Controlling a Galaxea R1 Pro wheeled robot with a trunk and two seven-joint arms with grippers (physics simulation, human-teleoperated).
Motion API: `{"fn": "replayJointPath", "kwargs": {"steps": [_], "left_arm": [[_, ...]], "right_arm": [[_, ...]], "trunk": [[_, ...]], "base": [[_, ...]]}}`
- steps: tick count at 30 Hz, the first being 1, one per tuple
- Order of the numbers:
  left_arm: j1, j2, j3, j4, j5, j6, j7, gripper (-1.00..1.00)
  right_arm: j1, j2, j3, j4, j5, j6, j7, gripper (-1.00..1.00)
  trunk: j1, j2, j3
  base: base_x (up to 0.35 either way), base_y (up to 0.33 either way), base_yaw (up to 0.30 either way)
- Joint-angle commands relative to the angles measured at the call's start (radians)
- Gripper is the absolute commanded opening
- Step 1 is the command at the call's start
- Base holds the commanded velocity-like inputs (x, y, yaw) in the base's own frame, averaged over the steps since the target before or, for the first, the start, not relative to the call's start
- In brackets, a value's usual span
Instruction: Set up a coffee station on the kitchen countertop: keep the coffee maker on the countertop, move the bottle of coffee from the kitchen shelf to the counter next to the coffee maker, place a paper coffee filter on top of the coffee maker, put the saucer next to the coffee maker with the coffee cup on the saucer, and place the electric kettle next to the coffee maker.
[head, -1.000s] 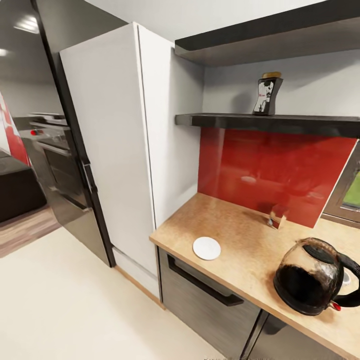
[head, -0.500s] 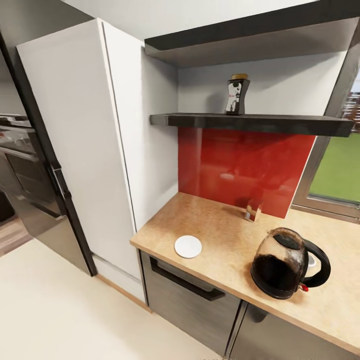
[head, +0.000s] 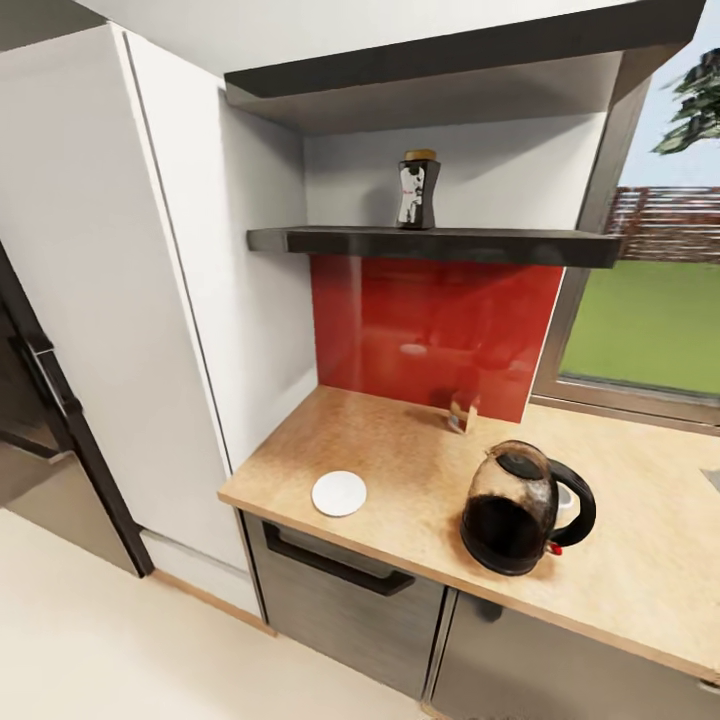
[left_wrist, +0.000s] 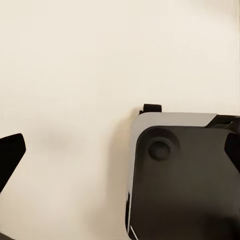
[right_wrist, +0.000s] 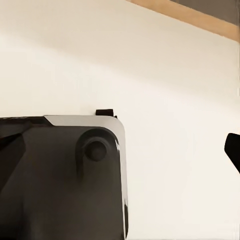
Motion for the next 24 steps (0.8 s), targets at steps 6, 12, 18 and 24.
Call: {"fn": "replayJointPath", "kwargs": {"steps": [6, 12, 18, 24], "left_arm": [[0.000, 0.000, -0.008, 0.002, 0.006, -0.004, 0.001, 1.00], [0.000, -0.001, -0.008, 0.003, 0.005, -0.004, 0.001, 1.00], [0.000, 0.000, -0.008, 0.004, 0.006, -0.004, 0.002, 1.00], [0.000, 0.000, -0.008, 0.004, 0.006, -0.004, 0.002, 1.00]], "right_arm": [[0.000, 0.000, -0.005, 0.000, 0.001, -0.003, 0.001, 1.00], [0.000, 0.000, -0.005, 0.000, 0.001, -0.003, 0.001, 1.00], [0.000, 0.000, -0.005, 0.001, 0.001, -0.003, 0.001, 1.00], [0.000, 0.000, -0.005, 0.001, 0.001, -0.003, 0.001, 1.00]], "trunk": [[0.001, -0.002, -0.002], [0.001, -0.002, -0.002], [0.001, -0.002, -0.002], [0.001, -0.002, -0.002]], "base": [[0.000, 0.000, -0.267], [-0.001, 0.001, -0.267], [-0.144, 0.135, -0.267], [-0.184, 0.172, -0.267]]}}
